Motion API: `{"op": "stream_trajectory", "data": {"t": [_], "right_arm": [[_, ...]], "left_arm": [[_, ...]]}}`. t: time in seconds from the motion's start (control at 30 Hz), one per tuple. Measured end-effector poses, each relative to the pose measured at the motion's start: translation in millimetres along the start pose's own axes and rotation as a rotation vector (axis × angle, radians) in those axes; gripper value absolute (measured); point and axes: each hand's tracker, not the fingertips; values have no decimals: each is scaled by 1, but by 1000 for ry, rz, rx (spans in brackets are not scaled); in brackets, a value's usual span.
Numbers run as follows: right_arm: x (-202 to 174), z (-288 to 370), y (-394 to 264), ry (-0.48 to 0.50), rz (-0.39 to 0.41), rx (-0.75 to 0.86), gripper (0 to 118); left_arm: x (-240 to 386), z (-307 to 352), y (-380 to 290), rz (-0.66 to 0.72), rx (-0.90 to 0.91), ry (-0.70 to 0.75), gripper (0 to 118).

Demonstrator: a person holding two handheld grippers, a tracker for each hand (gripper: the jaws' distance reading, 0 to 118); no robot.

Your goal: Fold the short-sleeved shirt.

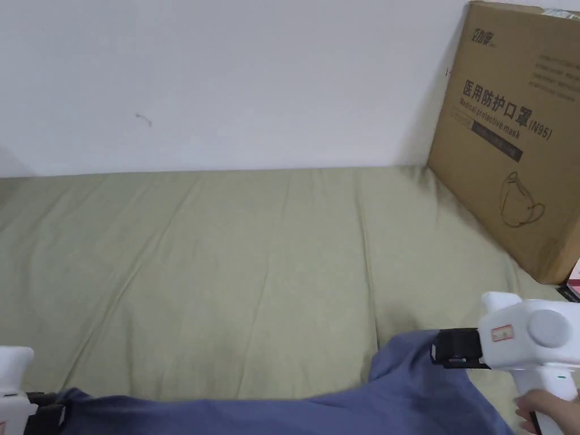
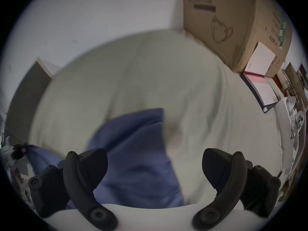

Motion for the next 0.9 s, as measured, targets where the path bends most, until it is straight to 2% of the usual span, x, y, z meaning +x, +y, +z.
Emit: {"op": "stream_trajectory", "data": {"t": [0.1, 0.2, 0.23, 0.3, 0.47, 0.57, 0.73, 0.9], "right_arm": [[8, -45, 7, -4, -16, -119, 112], [0, -43, 0, -4, 16, -101, 98], [-2, -33, -2, -2, 55, -40, 73], [-6, -19, -4, 39, 94, -18, 2], [-11, 26, -15, 132, 59, 52, 0], [-12, 68, -24, 178, 53, 190, 0], [-6, 141, -37, 159, 70, 386, 0], [6, 187, -58, 197, -4, 484, 0]], "left_arm": [[0, 12, 0, 27, 21, -9, 1], [-3, 12, -1, 35, 12, -5, 1], [-4, 11, -1, 35, 4, -5, 1], [-7, 5, -4, 40, -5, 7, 1], [-16, -4, -13, 119, 2, 6, 1], [-19, 4, -16, 175, 32, -7, 1], [-23, 37, -14, 196, 158, -32, 1], [-25, 76, -14, 194, 267, -72, 1]]}}
